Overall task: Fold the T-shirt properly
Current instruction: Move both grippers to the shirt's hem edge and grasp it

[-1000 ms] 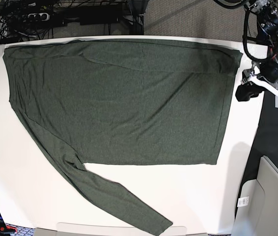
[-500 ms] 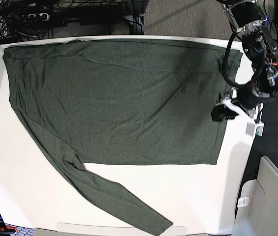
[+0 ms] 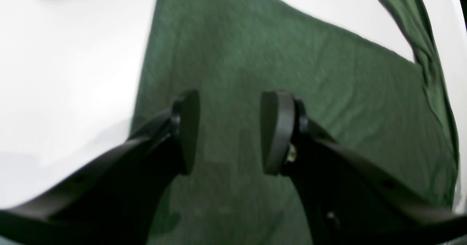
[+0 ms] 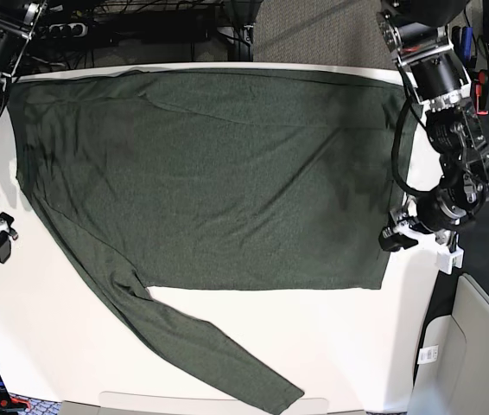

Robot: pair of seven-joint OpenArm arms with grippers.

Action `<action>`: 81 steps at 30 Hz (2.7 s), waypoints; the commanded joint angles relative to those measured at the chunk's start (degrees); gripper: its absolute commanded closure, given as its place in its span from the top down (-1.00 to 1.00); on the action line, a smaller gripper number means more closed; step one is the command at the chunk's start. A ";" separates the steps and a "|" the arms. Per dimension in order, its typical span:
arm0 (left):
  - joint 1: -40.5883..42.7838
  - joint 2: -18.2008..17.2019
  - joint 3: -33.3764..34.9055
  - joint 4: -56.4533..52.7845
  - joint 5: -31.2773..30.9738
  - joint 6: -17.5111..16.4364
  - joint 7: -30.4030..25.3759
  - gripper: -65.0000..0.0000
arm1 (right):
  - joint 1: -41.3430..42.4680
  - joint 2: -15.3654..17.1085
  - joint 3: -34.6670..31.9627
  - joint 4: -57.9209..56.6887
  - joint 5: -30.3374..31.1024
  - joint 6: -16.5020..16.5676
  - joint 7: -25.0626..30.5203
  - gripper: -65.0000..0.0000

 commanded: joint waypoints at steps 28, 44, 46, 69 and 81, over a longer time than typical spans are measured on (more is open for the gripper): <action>-17.95 -1.08 12.02 -40.83 10.26 -0.03 -43.12 -0.18 | 7.10 -3.99 -5.57 -4.33 -4.29 0.64 1.32 -0.30; -18.03 -0.99 11.93 -47.68 18.00 1.29 -48.83 -0.18 | 6.92 -4.08 -5.48 -2.74 -4.29 0.64 1.05 -0.30; -17.77 -0.81 11.93 -47.68 18.00 1.29 -48.57 -0.18 | 6.92 -4.08 -5.48 -2.74 -4.29 0.64 1.14 -0.30; -16.80 1.74 14.75 -47.51 17.56 -2.67 -44.97 -0.40 | 7.45 -4.78 -5.40 -3.10 -4.73 0.64 1.32 -0.30; -14.96 1.30 16.42 -45.22 17.65 -5.57 -44.88 -0.99 | 8.24 -4.78 -5.75 -3.27 -5.26 0.64 1.32 -0.30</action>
